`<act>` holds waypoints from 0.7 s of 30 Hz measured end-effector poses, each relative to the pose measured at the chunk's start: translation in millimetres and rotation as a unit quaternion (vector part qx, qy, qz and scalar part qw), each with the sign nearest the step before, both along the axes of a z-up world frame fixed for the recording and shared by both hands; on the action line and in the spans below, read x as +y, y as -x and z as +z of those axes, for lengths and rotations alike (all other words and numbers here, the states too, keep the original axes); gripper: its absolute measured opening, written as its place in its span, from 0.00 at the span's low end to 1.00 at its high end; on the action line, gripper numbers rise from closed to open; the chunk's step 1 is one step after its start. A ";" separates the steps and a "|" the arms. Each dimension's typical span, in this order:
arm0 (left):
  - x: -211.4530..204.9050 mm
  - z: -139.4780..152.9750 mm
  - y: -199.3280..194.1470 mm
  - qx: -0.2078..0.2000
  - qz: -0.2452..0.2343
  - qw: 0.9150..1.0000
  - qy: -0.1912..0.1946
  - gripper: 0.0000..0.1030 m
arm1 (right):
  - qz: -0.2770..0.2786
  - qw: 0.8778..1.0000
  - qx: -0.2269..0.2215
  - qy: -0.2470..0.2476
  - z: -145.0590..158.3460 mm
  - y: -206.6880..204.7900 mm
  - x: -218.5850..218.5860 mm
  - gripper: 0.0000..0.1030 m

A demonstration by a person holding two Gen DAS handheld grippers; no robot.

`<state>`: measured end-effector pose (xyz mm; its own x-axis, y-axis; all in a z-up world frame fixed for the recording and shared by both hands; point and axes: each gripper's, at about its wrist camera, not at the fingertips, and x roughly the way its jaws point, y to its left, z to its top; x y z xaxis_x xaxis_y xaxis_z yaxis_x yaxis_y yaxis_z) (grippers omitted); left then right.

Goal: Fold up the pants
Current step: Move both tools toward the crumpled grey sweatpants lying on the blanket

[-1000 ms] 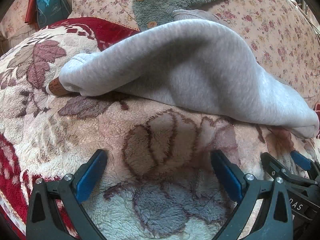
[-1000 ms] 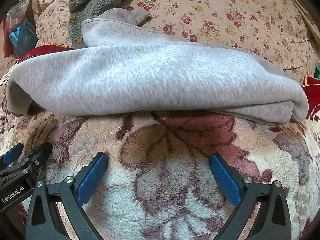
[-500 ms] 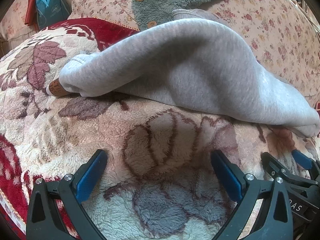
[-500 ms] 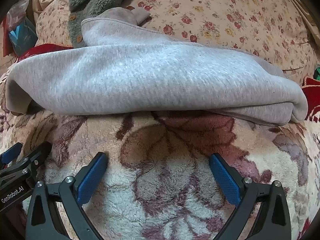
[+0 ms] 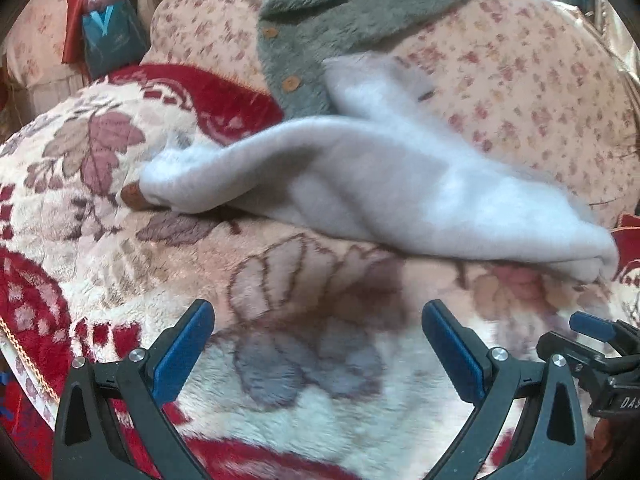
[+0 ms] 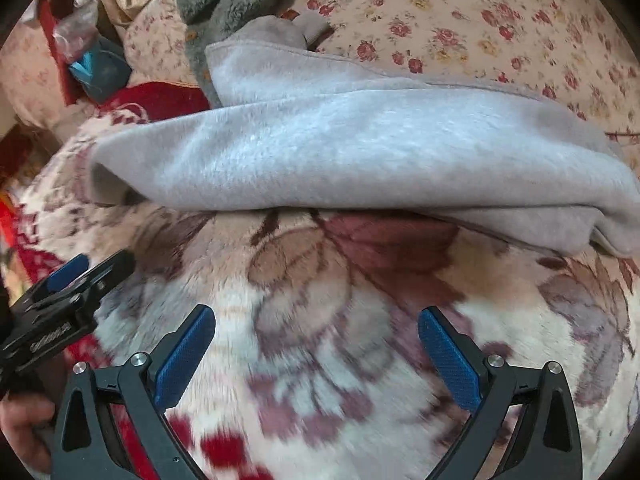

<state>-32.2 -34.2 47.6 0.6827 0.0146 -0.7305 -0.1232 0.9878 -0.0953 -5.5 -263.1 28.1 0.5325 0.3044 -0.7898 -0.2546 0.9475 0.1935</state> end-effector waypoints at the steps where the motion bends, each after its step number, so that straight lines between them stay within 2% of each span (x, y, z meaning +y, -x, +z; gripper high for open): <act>1: -4.0 5.3 2.5 -0.006 -0.002 1.000 0.002 1.00 | -0.004 1.000 -0.004 -0.001 4.1 2.2 -6.2 1.00; 6: -21.0 19.0 5.7 -0.017 -0.002 1.000 -0.020 1.00 | -0.006 1.000 -0.017 -0.008 21.7 11.2 -40.2 1.00; 13: -42.3 32.3 9.1 -0.027 -0.012 0.999 -0.019 1.00 | -0.004 0.999 -0.046 -0.016 42.3 29.1 -79.1 1.00; 21: -38.4 43.6 6.0 -0.029 -0.005 0.999 -0.016 1.00 | -0.029 0.998 -0.059 -0.022 55.3 25.1 -129.4 1.00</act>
<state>-38.2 -72.6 91.2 0.7248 0.0300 -0.6883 -0.1078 0.9917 -0.0703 -30.5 -392.5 83.5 0.6382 0.3038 -0.7074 -0.2228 0.9524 0.2080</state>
